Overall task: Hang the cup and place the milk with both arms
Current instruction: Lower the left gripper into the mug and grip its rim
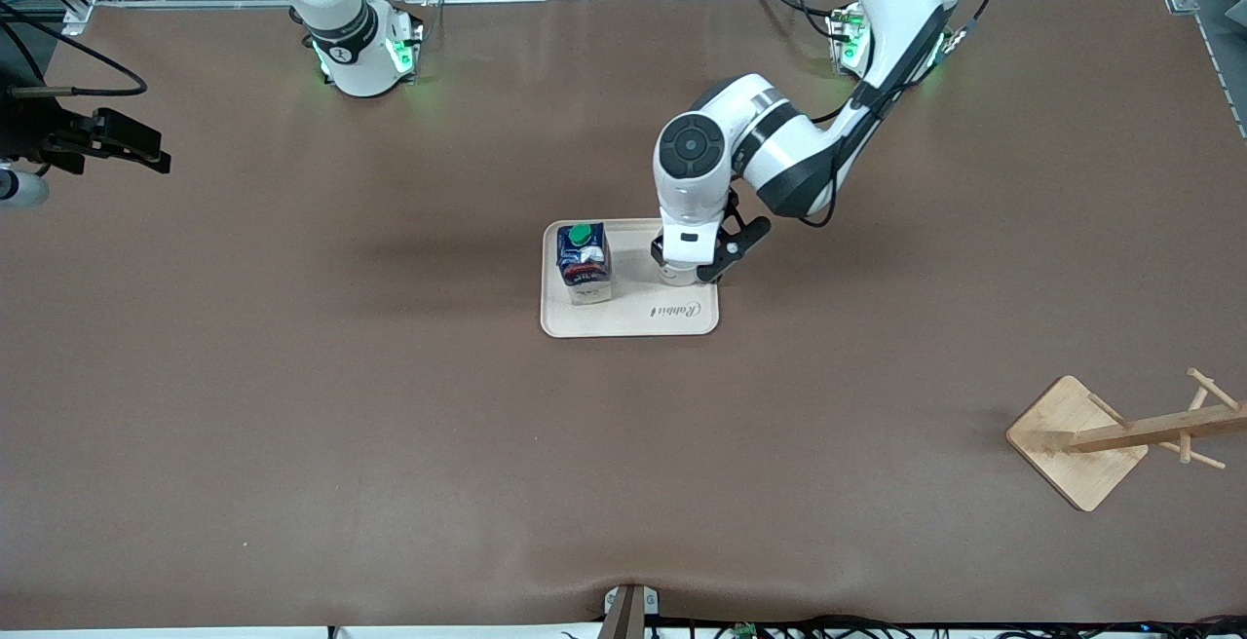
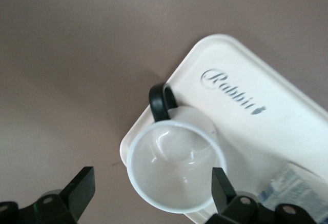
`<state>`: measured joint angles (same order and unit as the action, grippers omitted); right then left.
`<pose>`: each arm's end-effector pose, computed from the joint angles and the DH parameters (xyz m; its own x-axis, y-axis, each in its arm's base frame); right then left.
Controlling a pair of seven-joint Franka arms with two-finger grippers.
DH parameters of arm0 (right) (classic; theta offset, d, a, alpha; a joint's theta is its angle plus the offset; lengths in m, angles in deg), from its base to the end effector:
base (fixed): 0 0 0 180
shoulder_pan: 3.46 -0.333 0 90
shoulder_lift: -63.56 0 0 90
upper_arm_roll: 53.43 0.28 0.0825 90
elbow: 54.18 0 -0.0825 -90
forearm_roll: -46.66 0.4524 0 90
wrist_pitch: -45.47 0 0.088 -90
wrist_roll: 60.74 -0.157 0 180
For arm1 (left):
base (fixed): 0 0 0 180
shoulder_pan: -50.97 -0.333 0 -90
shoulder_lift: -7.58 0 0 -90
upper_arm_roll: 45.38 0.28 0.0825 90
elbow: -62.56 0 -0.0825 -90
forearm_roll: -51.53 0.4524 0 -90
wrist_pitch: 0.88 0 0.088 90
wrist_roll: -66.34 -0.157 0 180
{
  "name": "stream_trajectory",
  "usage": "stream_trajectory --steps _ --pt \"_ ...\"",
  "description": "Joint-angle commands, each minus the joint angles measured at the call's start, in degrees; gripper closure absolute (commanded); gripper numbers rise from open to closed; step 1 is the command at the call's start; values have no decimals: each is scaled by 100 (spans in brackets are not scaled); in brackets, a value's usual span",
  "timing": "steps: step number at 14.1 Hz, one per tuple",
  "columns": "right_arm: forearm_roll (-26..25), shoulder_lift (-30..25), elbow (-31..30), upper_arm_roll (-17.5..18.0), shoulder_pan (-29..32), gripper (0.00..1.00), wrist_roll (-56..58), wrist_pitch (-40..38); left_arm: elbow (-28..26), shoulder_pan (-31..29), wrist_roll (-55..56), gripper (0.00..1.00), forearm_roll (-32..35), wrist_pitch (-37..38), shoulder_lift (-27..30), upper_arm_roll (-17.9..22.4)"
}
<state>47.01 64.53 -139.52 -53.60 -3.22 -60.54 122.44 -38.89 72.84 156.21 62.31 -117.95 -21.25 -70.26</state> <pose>0.5947 -0.0032 0.5538 0.9867 -0.0022 -0.1623 -0.0033 -1.0000 -0.0066 0.4666 -0.4727 0.1635 0.7730 0.6320 -0.0553 0.6158 -0.7684 -0.1742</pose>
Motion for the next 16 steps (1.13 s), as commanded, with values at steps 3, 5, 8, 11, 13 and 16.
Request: stream_trajectory --steps 3,5,8,11,13,16 --pt "105 9 9 26 -24 0 -37 -33 -498 1 408 14 117 -359 27 1" --pt "105 9 18 26 -50 0 -37 -24 -508 10 557 20 117 -719 -157 9" --pt "123 78 0 26 -50 0 -46 -24 -507 1 698 43 126 -1168 -386 27" --pt "245 79 -26 26 -33 0 -55 -59 -455 -34 699 79 117 -1196 -387 62" --pt "246 70 -105 26 -41 0 -55 -50 -437 -51 681 100 126 -1196 -387 80" --pt "246 53 -149 35 -50 0 -335 -50 -350 -69 567 100 135 -1161 -360 106"
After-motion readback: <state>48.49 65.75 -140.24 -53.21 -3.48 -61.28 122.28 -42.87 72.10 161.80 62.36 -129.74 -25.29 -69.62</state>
